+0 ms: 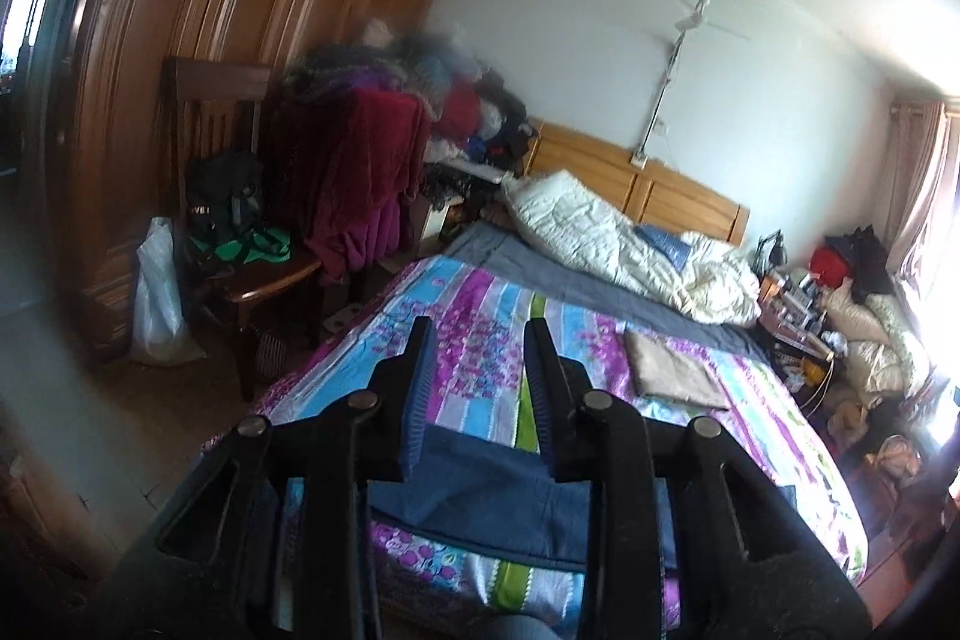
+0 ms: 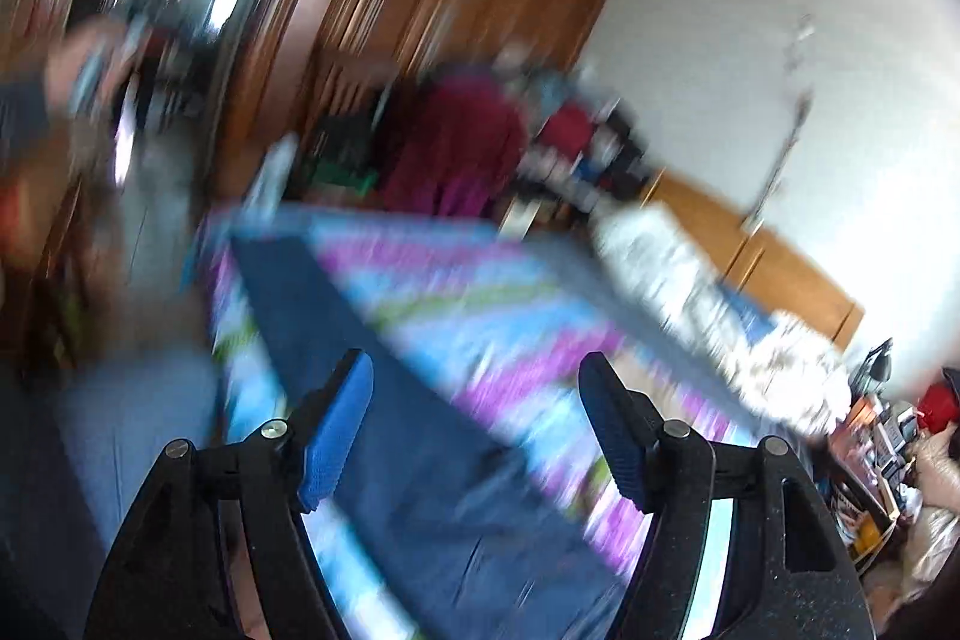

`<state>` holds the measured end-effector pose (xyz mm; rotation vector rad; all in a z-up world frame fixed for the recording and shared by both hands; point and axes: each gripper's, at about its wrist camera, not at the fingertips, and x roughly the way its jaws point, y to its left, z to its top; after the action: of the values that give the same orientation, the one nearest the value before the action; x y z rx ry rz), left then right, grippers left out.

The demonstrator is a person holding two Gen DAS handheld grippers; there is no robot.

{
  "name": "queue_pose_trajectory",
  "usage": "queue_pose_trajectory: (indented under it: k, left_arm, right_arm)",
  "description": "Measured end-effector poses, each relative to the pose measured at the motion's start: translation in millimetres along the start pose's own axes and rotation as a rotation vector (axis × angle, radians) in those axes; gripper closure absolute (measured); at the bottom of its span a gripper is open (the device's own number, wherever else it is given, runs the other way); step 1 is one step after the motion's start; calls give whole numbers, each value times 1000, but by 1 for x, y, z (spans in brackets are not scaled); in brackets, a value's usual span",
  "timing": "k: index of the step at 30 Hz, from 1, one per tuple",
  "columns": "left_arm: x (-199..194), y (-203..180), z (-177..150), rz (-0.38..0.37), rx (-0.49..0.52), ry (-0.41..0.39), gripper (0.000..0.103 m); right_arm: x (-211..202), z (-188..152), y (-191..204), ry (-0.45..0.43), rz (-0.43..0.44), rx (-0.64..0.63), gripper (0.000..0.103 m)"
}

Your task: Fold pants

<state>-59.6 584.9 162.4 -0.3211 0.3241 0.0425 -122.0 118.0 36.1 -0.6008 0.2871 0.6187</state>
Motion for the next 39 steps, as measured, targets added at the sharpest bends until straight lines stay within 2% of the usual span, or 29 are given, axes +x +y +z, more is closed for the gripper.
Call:
queue_pose_trajectory:
  k: [3,5,7,9,12,16,20,24,27,30,33,35,39]
  left_arm:
    - [5,-2,-7,2,0,36,72]
    - [7,-3,-11,2,0,51,72]
    - [8,-5,-13,2,4,59,72]
    - [10,-7,-16,1,4,65,71]
    - [14,-13,-20,-3,13,83,71]
    - [16,-21,-20,-6,38,97,71]
    - [15,-26,-17,-7,36,81,71]
    - [15,-27,-17,-8,39,79,71]
    - [16,-27,-17,-6,41,89,71]
    - [18,-28,-17,-17,44,101,70]
    - [20,-28,-21,-40,50,104,70]
    - [24,-24,-26,-49,21,118,70]
    - [26,-23,-33,-41,10,140,70]
  right_arm:
    - [25,-59,47,190,33,-132,32]
    - [21,-98,73,299,9,-303,33]
    - [12,-132,78,401,-23,-426,33]
    - [-4,-148,57,461,-27,-405,32]
    - [-38,-133,3,434,-79,-240,32]
    - [-90,-84,-58,262,-157,-75,28]
    - [-124,-40,-92,119,-197,-17,27]
    - [-138,-1,-94,41,-214,-45,26]
    - [-146,9,-82,48,-246,-113,24]
    - [-133,6,-81,111,-263,-127,19]
    - [-101,-26,-81,258,-118,-11,19]
    - [-86,-46,-64,341,-107,-51,20]
    - [-93,-62,-55,410,-29,-79,20]
